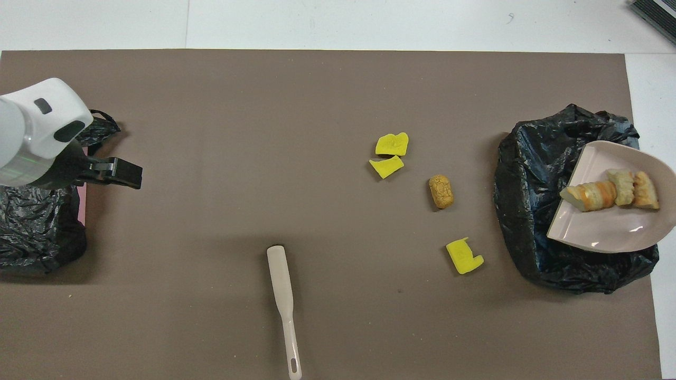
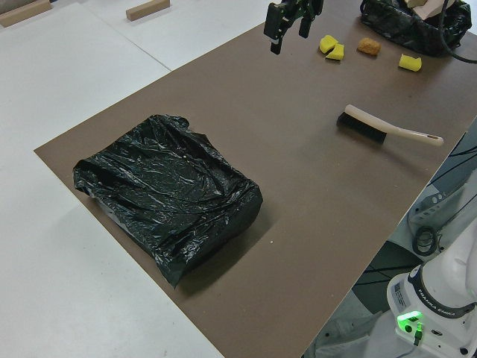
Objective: Sweep and dump trash in bin
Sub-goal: 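Tip the dustpan with the right gripper to dump bread into the bag, then return the dustpan with the right gripper to the table center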
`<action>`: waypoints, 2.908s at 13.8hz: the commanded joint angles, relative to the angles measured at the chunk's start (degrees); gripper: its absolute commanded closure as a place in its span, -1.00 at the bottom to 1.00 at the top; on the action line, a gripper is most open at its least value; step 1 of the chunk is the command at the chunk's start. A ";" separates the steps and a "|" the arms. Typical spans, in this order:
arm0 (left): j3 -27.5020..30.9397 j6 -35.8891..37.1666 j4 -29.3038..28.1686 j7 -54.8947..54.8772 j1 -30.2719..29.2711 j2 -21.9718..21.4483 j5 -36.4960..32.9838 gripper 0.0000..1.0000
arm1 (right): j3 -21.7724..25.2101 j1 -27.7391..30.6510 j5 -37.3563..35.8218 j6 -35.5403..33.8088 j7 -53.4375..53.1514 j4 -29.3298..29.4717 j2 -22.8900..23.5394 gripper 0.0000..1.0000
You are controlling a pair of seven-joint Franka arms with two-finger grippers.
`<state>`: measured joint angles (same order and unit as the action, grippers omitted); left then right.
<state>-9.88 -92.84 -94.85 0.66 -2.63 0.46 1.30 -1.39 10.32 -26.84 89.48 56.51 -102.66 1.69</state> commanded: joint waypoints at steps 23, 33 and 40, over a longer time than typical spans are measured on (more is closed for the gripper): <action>-0.49 -1.73 -3.94 -0.22 -2.55 -2.74 -0.86 -1.00 | -5.98 -8.56 4.23 -12.33 -18.23 14.59 0.60 1.00; -0.49 -1.73 -3.94 -0.22 -2.55 -2.66 -0.86 -1.00 | -8.80 -28.58 15.24 2.09 -70.52 18.18 12.35 1.00; -0.49 -1.73 -3.94 -0.22 -2.55 -2.66 -0.86 -1.00 | -8.72 -38.52 18.58 11.33 -92.87 31.00 28.69 1.00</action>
<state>-9.99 -93.45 -97.21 0.66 -4.63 -0.88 1.25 -10.51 -25.33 -9.34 101.50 -32.08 -80.07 23.77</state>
